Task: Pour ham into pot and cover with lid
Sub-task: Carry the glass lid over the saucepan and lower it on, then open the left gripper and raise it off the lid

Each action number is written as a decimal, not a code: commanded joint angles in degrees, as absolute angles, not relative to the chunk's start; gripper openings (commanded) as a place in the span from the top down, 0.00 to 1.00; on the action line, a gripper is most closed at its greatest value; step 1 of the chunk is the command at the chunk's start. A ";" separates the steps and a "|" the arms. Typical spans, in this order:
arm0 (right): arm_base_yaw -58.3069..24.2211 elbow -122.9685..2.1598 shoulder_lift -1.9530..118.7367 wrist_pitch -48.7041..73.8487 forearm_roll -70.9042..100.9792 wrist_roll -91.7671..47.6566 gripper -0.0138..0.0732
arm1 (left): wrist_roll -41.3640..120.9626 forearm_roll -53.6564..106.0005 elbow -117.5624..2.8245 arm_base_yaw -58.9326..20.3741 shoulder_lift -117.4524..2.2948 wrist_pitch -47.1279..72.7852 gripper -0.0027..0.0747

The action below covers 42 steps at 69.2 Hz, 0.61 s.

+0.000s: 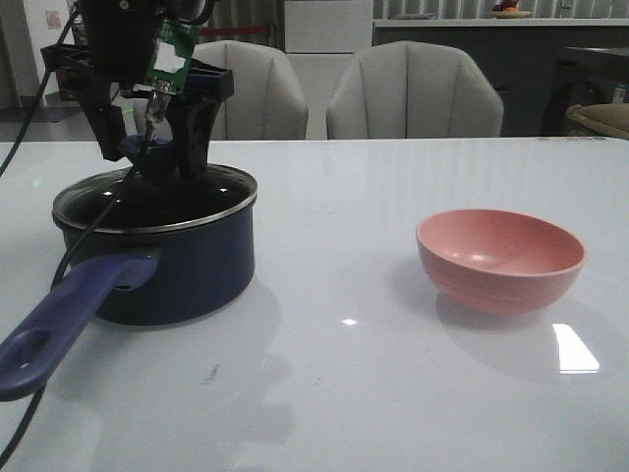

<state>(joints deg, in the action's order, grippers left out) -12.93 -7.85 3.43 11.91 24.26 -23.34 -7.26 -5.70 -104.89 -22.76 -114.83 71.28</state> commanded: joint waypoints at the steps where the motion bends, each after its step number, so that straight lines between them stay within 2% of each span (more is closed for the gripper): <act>1: -12.93 -9.52 3.97 7.08 24.68 -23.90 0.66 | -7.67 -7.19 -107.86 -22.86 -110.82 72.66 0.25; 19: -12.93 -9.52 3.97 7.08 24.68 -23.90 0.66 | -7.67 -7.21 -107.19 -22.86 -105.15 71.67 0.25; 35: -12.93 -9.52 3.97 7.08 24.68 -23.90 0.66 | -7.67 -7.21 -98.80 -22.54 -94.95 63.75 0.25; 42: -12.93 -9.52 3.97 7.08 24.68 -23.90 0.66 | -7.67 -7.43 -95.57 -22.54 -93.13 63.82 0.25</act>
<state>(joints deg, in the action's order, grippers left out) -12.93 -7.85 3.43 11.91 24.26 -23.43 -7.26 -6.75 -97.00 -22.76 -97.44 66.49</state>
